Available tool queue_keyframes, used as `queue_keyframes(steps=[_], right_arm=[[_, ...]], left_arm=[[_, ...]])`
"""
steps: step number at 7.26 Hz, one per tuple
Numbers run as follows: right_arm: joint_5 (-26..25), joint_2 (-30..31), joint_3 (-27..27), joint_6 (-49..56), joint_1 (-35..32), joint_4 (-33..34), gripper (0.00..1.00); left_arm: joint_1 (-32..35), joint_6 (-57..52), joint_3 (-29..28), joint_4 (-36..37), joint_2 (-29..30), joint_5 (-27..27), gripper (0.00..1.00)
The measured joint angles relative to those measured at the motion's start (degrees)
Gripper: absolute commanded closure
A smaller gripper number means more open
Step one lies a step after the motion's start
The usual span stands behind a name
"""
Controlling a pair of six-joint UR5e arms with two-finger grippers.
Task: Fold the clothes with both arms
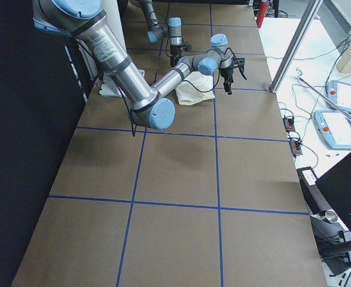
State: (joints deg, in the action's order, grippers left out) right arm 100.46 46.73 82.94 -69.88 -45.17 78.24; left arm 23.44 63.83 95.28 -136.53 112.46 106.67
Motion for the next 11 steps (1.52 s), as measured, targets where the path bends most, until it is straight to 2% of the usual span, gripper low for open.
queue_keyframes(steps=[1,2,3,4,5,7,11], right_arm=[[0.0,-0.14,0.65,-0.51,0.11,0.14,0.03],[-0.02,-0.32,1.17,-2.13,0.42,0.33,0.17],[-0.22,-0.43,1.42,-4.98,1.22,0.42,0.3],[-1.13,-0.49,1.59,-8.19,2.77,0.5,0.38],[-3.29,-0.54,1.71,-11.21,4.9,0.62,0.42],[-9.61,-0.1,2.68,-16.63,10.04,2.05,0.43],[-19.74,2.33,10.51,-24.73,18.71,9.47,0.43]], left_arm=[[0.46,-0.05,1.84,0.25,0.04,0.14,0.0],[3.02,-0.36,3.79,0.99,0.09,2.19,0.0],[7.68,-1.47,4.73,1.88,0.11,6.72,0.0],[12.59,-4.22,5.05,2.49,-0.21,11.28,0.0],[15.74,-7.37,4.93,2.72,-0.88,13.67,0.0],[18.05,-10.29,4.52,2.84,-1.39,14.99,0.0],[18.08,-10.65,3.53,2.79,-1.28,14.83,0.0]])
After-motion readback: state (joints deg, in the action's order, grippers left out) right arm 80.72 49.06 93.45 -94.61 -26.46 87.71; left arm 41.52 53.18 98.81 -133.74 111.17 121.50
